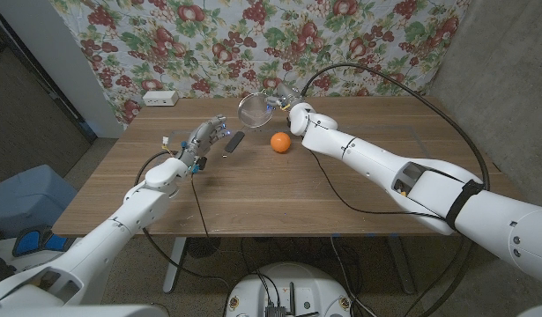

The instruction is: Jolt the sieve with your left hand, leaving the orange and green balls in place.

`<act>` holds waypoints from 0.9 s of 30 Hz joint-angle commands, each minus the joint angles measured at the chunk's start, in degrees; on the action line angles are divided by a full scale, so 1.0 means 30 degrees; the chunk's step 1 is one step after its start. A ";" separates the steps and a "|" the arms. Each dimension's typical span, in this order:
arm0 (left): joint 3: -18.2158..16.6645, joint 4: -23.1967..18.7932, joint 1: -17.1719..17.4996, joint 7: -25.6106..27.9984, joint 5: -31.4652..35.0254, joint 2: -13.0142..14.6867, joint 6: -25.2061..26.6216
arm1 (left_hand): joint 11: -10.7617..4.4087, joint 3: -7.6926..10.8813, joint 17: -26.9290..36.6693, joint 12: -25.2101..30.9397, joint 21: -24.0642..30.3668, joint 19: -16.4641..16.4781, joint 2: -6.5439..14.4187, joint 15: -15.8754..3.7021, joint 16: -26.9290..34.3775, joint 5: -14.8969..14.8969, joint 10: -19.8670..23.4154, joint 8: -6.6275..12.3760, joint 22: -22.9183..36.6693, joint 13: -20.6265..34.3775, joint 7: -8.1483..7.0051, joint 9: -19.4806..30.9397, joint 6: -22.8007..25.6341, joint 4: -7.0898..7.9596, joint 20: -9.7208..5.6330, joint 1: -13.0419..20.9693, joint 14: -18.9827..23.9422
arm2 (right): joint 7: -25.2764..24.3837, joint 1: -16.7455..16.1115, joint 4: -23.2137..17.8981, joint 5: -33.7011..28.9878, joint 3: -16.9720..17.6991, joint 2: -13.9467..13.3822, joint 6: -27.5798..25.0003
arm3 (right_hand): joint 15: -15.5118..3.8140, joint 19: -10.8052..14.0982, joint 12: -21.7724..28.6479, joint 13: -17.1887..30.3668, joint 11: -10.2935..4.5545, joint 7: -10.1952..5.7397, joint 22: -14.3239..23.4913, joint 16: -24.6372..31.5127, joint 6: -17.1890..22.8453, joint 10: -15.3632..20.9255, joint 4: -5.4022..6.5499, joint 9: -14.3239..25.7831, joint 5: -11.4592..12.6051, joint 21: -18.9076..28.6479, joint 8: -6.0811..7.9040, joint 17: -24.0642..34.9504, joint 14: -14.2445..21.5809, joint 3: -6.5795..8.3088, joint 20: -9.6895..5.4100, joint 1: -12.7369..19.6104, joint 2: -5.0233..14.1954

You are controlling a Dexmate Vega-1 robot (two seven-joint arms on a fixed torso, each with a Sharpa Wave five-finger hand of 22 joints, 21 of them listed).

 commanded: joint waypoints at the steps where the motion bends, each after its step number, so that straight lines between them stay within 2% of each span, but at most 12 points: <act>1: 0.0096 -0.0437 -0.0006 -0.0241 -0.0209 0.0285 0.0680 | 0.0046 -0.0056 0.0076 0.0114 -0.0064 0.0325 -0.0120 -0.0052 0.0067 -0.0010 0.0237 0.0127 0.0030 0.0097 0.0117 0.0077 0.0148 -0.0043 0.0050 0.0378 0.0374 | -0.0726 -0.0095 0.0111 -0.0115 0.0170 0.0179 0.0175 | -0.2055 -0.0037 0.0199 0.0092 0.0038 -0.0001 0.0031 -0.0020 0.0063 0.0158 0.0042 0.0052 0.0110 0.0129 0.0179 0.0069 0.0160 0.0037 0.0105 0.0128 -0.0016; 27: 0.0302 -0.0103 -0.0197 -0.1149 -0.0898 -0.0130 0.0650 | 0.0181 0.0155 0.0077 0.0169 -0.0261 0.1282 -0.0312 -0.0069 -0.0025 0.0063 0.0900 0.0179 0.0031 0.0124 0.0527 0.0098 0.0637 -0.0023 0.0128 0.2040 0.1101 | -0.2164 -0.0147 0.0321 -0.0516 0.0157 0.0779 -0.0225 | -0.2030 -0.0037 0.0447 0.0517 -0.0007 0.0055 0.0026 -0.0049 0.0197 0.0343 0.0020 -0.0016 0.0368 0.0158 0.0320 0.0142 0.0445 0.0023 0.0150 0.0179 -0.0112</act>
